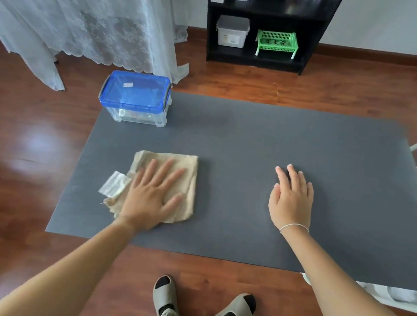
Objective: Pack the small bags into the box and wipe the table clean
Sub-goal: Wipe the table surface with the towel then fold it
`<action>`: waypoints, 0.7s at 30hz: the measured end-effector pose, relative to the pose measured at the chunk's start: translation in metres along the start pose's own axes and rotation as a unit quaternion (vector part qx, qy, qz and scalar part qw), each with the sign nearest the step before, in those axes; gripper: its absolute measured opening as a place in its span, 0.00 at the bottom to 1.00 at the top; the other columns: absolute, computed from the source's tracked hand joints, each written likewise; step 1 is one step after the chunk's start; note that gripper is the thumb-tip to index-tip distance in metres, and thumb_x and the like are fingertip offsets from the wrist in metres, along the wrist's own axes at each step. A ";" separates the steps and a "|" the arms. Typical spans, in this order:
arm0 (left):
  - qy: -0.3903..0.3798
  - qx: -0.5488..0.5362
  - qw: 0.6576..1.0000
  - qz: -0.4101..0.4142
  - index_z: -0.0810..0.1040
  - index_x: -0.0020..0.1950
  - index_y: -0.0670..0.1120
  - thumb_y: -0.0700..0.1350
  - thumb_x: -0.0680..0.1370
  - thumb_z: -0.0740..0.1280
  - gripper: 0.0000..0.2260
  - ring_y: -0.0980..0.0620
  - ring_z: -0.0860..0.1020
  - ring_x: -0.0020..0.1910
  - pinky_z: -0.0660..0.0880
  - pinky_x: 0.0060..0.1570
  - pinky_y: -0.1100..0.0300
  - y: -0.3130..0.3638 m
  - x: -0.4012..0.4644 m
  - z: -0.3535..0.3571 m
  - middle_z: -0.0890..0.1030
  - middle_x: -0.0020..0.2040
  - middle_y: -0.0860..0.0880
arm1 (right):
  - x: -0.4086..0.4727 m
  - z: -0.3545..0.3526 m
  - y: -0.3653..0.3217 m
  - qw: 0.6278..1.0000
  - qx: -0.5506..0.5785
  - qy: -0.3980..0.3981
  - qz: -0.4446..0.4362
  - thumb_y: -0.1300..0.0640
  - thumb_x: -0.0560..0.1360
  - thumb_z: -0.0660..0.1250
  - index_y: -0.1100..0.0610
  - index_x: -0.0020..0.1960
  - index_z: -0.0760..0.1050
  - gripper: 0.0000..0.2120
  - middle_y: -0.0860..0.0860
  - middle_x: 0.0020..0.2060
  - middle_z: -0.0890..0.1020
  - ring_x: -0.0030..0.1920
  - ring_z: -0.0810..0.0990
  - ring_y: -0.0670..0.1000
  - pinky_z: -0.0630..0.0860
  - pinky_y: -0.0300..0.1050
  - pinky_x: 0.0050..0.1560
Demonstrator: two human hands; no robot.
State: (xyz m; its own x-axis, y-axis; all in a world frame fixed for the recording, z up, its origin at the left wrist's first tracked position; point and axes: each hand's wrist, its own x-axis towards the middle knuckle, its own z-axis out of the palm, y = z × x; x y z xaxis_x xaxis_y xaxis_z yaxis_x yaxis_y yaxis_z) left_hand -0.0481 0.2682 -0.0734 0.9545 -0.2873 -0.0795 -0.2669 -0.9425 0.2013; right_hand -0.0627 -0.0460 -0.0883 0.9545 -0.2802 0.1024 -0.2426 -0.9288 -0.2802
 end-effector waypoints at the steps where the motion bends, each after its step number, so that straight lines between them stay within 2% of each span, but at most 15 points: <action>1: 0.005 -0.001 0.998 -0.068 0.52 0.73 0.62 0.67 0.72 0.45 0.30 0.44 0.50 0.76 0.48 0.73 0.47 -0.031 -0.010 -0.008 0.55 0.77 0.53 | 0.000 0.000 0.000 1.000 0.004 0.001 0.002 0.56 0.76 0.50 0.55 0.67 0.70 0.21 0.57 0.69 0.70 0.69 0.66 0.63 0.59 0.62 0.69; 4: -0.005 0.008 0.979 -0.204 0.50 0.75 0.60 0.67 0.71 0.41 0.33 0.41 0.48 0.76 0.48 0.74 0.44 -0.081 -0.039 -0.025 0.51 0.78 0.51 | 0.000 0.001 -0.002 1.000 0.006 0.005 0.005 0.57 0.76 0.51 0.55 0.66 0.69 0.21 0.58 0.69 0.70 0.69 0.66 0.64 0.59 0.63 0.69; 6: -0.011 0.008 0.974 -0.224 0.48 0.75 0.59 0.66 0.71 0.40 0.33 0.40 0.45 0.76 0.45 0.74 0.43 -0.061 -0.045 -0.020 0.49 0.78 0.50 | 0.000 0.002 -0.003 1.000 0.005 0.009 0.003 0.59 0.76 0.54 0.56 0.66 0.69 0.19 0.58 0.69 0.70 0.69 0.66 0.64 0.59 0.63 0.69; 8: -0.023 0.014 0.986 -0.163 0.45 0.74 0.60 0.65 0.71 0.40 0.31 0.39 0.44 0.76 0.42 0.73 0.44 -0.017 -0.044 -0.008 0.47 0.78 0.50 | 0.000 0.003 -0.002 1.000 0.005 0.009 0.004 0.61 0.77 0.57 0.56 0.67 0.69 0.19 0.58 0.69 0.69 0.69 0.65 0.64 0.58 0.64 0.69; 11: -0.045 0.004 0.999 0.004 0.39 0.71 0.66 0.64 0.74 0.43 0.26 0.44 0.41 0.76 0.37 0.73 0.48 0.044 -0.050 0.013 0.44 0.76 0.56 | -0.001 0.001 -0.001 1.000 0.005 0.006 0.000 0.62 0.77 0.57 0.57 0.67 0.69 0.19 0.59 0.69 0.69 0.69 0.65 0.65 0.58 0.64 0.69; 13: -0.054 -0.007 0.995 0.082 0.40 0.70 0.69 0.65 0.75 0.45 0.24 0.50 0.38 0.75 0.36 0.73 0.51 0.043 -0.053 0.013 0.43 0.75 0.60 | -0.002 0.000 -0.001 1.000 0.005 0.007 -0.007 0.61 0.77 0.55 0.57 0.67 0.69 0.19 0.59 0.69 0.69 0.68 0.66 0.65 0.59 0.64 0.68; 15: -0.043 0.000 0.995 0.093 0.41 0.70 0.69 0.66 0.75 0.45 0.25 0.53 0.38 0.75 0.38 0.74 0.52 0.005 -0.054 0.005 0.45 0.75 0.61 | -0.003 -0.001 -0.002 1.000 0.009 0.010 -0.008 0.58 0.76 0.52 0.58 0.67 0.69 0.21 0.60 0.69 0.70 0.68 0.66 0.66 0.60 0.64 0.68; 16: -0.031 0.004 0.997 0.066 0.43 0.71 0.67 0.66 0.75 0.46 0.26 0.51 0.41 0.76 0.40 0.74 0.52 -0.021 -0.056 0.000 0.46 0.75 0.60 | -0.003 -0.002 -0.003 1.000 0.010 0.010 -0.009 0.57 0.76 0.51 0.58 0.67 0.70 0.22 0.60 0.69 0.70 0.68 0.66 0.66 0.60 0.64 0.67; 18: -0.017 0.008 0.999 -0.049 0.47 0.73 0.63 0.67 0.72 0.45 0.29 0.47 0.46 0.77 0.45 0.74 0.50 -0.073 -0.062 -0.013 0.49 0.76 0.55 | -0.003 -0.002 -0.003 1.000 0.011 0.012 -0.012 0.57 0.75 0.51 0.58 0.67 0.70 0.22 0.60 0.69 0.70 0.68 0.66 0.66 0.60 0.64 0.67; 21: -0.010 0.007 0.983 -0.181 0.49 0.74 0.60 0.67 0.72 0.42 0.31 0.44 0.45 0.77 0.45 0.74 0.46 -0.102 -0.070 -0.021 0.49 0.78 0.52 | -0.003 0.000 -0.003 1.000 0.013 0.018 -0.012 0.60 0.77 0.55 0.58 0.67 0.70 0.19 0.60 0.69 0.70 0.68 0.66 0.66 0.59 0.64 0.68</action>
State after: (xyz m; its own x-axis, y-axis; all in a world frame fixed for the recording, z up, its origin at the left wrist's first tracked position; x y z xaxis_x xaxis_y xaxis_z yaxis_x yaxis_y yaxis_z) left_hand -0.0845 0.3877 -0.0683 0.9846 0.0633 -0.1629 0.0870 -0.9859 0.1432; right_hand -0.0649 -0.0425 -0.0875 0.9534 -0.2659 0.1429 -0.2140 -0.9292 -0.3012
